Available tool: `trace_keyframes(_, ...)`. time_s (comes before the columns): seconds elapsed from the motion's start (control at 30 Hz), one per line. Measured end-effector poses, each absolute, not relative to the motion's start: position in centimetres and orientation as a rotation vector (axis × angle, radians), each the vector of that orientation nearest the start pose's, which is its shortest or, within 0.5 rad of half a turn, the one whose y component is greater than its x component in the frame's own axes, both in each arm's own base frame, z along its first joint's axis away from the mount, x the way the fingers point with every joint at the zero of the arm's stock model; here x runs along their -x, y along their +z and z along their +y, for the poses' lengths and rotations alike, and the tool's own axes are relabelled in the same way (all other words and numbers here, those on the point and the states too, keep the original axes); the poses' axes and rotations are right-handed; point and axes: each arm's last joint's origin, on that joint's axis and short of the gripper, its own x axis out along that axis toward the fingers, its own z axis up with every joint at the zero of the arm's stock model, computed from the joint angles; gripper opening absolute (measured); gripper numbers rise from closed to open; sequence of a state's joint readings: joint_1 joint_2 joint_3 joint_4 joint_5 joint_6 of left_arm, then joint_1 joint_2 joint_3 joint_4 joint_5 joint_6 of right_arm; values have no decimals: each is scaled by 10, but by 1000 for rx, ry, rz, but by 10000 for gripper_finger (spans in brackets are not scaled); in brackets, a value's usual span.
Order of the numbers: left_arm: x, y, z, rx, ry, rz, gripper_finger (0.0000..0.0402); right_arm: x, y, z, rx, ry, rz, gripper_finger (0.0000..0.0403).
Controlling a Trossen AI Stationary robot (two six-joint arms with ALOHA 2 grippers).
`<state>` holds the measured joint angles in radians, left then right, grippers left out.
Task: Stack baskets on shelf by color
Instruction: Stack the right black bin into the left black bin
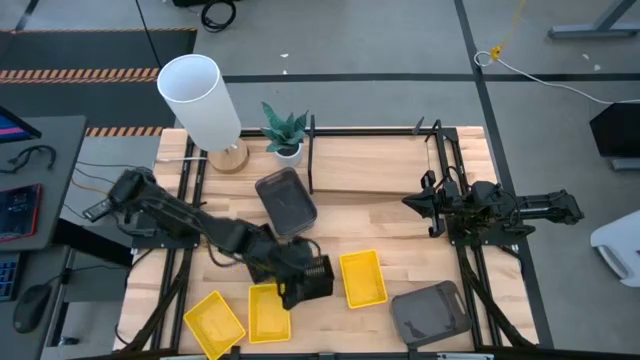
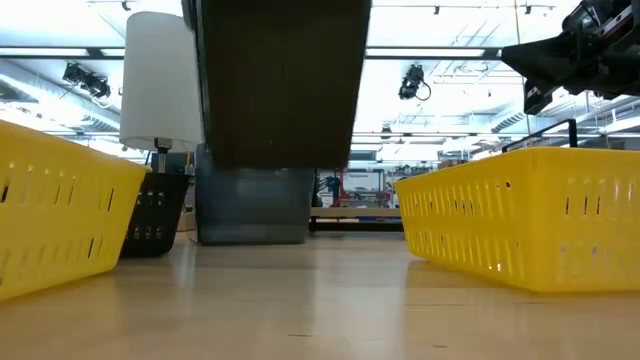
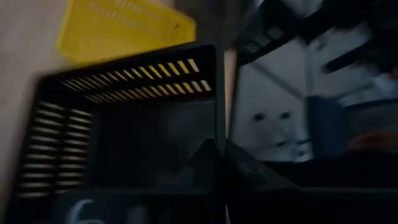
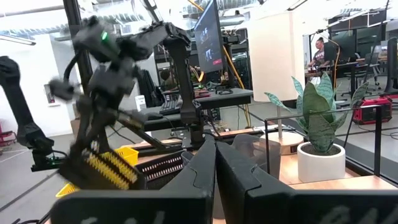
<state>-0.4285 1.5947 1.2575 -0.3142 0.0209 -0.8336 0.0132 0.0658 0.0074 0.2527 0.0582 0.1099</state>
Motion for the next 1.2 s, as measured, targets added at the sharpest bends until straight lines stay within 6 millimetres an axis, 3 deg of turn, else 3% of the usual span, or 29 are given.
trace_keyframes(0.27,-294,337,-121,827,-196,674,19,-99,185,0,-117,-33,-197,19)
trace_keyframes(0.47,-265,355,-111,842,-220,721,16,-99,185,0,-117,-34,-198,19)
trace_keyframes(0.73,-223,343,-95,716,61,955,19,-99,185,0,-116,-33,-198,19)
trace_keyframes(1.2,-216,294,-96,608,241,1020,17,-99,185,0,-116,-34,-198,19)
